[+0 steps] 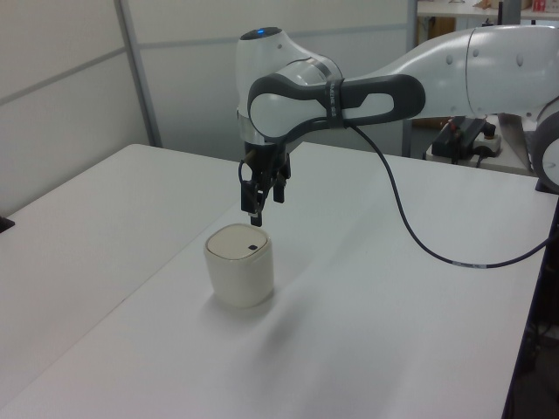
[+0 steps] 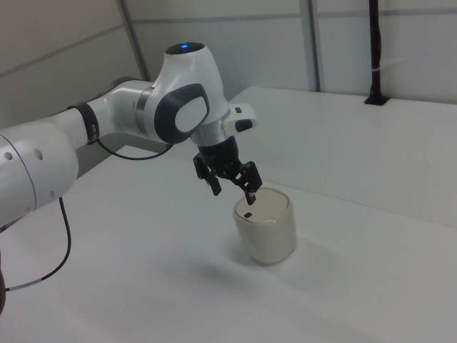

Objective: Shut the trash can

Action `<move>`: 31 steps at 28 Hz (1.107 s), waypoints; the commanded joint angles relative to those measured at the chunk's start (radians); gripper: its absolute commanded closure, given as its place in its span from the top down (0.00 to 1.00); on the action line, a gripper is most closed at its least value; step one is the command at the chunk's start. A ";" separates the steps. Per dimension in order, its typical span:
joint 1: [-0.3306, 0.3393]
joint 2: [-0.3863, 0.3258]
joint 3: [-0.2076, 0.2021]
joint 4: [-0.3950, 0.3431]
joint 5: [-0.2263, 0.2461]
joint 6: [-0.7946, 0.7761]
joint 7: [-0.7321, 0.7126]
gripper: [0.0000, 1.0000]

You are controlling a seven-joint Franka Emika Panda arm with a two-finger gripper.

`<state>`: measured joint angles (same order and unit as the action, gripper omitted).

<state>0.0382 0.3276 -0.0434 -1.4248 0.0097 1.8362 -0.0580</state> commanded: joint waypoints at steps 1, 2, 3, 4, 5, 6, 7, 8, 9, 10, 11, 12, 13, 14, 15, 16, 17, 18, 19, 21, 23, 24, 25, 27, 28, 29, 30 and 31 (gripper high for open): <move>0.003 -0.012 -0.007 -0.011 -0.016 -0.015 -0.023 1.00; 0.003 -0.013 -0.007 -0.011 -0.016 -0.017 -0.025 1.00; 0.003 -0.013 -0.007 -0.011 -0.016 -0.017 -0.028 1.00; 0.003 -0.013 -0.007 -0.011 -0.016 -0.017 -0.029 1.00; 0.003 -0.012 -0.007 -0.011 -0.016 -0.017 -0.029 1.00; 0.003 -0.012 -0.007 -0.011 -0.016 -0.017 -0.029 1.00; 0.003 -0.012 -0.007 -0.011 -0.016 -0.017 -0.029 1.00; 0.003 -0.012 -0.007 -0.011 -0.016 -0.017 -0.029 1.00; 0.003 -0.013 -0.007 -0.013 -0.016 -0.018 -0.029 1.00; 0.003 -0.013 -0.007 -0.011 -0.016 -0.028 -0.029 1.00; 0.003 -0.013 -0.007 -0.011 -0.016 -0.034 -0.031 1.00; 0.003 -0.013 -0.007 -0.011 -0.016 -0.037 -0.031 1.00; 0.003 -0.015 -0.007 -0.011 -0.016 -0.040 -0.031 1.00; 0.003 -0.016 -0.007 -0.011 -0.016 -0.041 -0.031 1.00; 0.003 -0.016 -0.007 -0.009 -0.016 -0.046 -0.031 1.00; 0.003 -0.015 -0.007 -0.009 -0.016 -0.044 -0.031 1.00; 0.003 -0.015 -0.007 -0.008 -0.016 -0.046 -0.031 1.00; 0.003 -0.015 -0.007 -0.008 -0.016 -0.045 -0.031 1.00; 0.003 -0.015 -0.007 -0.006 -0.016 -0.044 -0.031 1.00; 0.002 -0.015 -0.009 -0.006 -0.016 -0.044 -0.033 1.00; 0.002 -0.015 -0.009 -0.006 -0.016 -0.046 -0.036 1.00; 0.002 -0.015 -0.009 -0.006 -0.016 -0.046 -0.039 1.00; 0.002 -0.015 -0.007 -0.006 -0.016 -0.045 -0.042 1.00; 0.002 -0.015 -0.007 -0.008 -0.016 -0.046 -0.043 1.00; 0.002 -0.015 -0.007 -0.008 -0.016 -0.046 -0.043 1.00; 0.002 -0.015 -0.007 -0.008 -0.016 -0.046 -0.043 1.00; 0.002 -0.015 -0.007 -0.008 -0.016 -0.046 -0.043 1.00; 0.002 -0.015 -0.007 -0.008 -0.016 -0.046 -0.043 1.00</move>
<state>0.0374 0.3275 -0.0437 -1.4247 0.0096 1.8161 -0.0745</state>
